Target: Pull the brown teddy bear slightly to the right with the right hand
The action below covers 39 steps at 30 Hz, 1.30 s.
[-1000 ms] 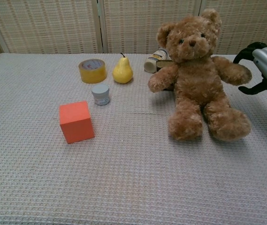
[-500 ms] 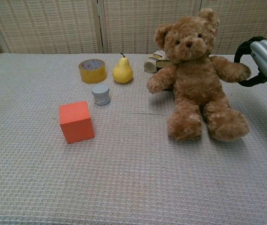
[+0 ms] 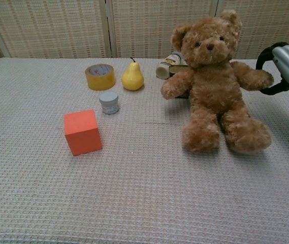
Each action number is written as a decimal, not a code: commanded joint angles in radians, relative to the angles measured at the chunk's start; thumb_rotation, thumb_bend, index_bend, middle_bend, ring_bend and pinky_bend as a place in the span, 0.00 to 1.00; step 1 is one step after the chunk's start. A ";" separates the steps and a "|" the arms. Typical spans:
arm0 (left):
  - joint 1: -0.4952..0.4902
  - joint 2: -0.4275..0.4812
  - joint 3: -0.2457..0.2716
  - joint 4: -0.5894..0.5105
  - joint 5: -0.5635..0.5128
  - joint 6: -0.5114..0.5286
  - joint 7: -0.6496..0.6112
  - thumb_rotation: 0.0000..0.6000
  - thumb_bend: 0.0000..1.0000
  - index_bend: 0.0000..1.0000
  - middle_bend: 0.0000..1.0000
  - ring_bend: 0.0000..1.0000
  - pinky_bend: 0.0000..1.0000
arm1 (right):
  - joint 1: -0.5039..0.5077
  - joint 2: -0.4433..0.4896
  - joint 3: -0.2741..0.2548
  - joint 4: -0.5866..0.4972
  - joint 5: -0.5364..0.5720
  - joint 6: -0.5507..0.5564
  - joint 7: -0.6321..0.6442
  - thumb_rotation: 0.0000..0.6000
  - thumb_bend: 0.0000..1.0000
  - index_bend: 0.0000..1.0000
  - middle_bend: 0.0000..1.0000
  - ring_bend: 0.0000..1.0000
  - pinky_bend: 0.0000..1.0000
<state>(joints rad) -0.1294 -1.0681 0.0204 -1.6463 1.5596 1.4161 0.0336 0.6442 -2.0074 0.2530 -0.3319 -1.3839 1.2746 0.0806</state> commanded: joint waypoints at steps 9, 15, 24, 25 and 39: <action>0.002 -0.001 -0.004 0.002 0.000 0.009 0.001 1.00 0.42 0.22 0.29 0.23 0.39 | 0.013 0.036 0.036 -0.025 0.028 0.075 0.038 1.00 0.22 0.59 0.31 0.17 0.41; 0.001 -0.002 -0.004 -0.002 -0.001 0.006 0.009 1.00 0.42 0.22 0.29 0.23 0.39 | -0.006 0.037 0.011 -0.033 0.027 0.019 0.035 1.00 0.22 0.59 0.31 0.17 0.41; 0.002 -0.002 -0.005 0.000 -0.008 0.003 0.012 1.00 0.42 0.22 0.29 0.23 0.39 | 0.001 0.011 0.007 0.025 0.035 -0.015 0.052 1.00 0.22 0.59 0.31 0.17 0.41; 0.002 -0.001 -0.005 -0.001 -0.009 0.003 0.010 1.00 0.42 0.22 0.29 0.23 0.39 | 0.004 0.012 0.013 0.027 0.039 -0.008 0.054 1.00 0.22 0.59 0.31 0.17 0.41; -0.002 -0.001 -0.004 -0.003 -0.011 -0.007 0.014 1.00 0.42 0.22 0.29 0.23 0.39 | -0.007 0.010 -0.011 0.019 0.029 -0.026 0.075 1.00 0.21 0.51 0.30 0.17 0.41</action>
<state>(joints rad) -0.1309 -1.0696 0.0168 -1.6495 1.5494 1.4092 0.0479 0.6400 -1.9983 0.2493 -0.3095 -1.3494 1.2529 0.1466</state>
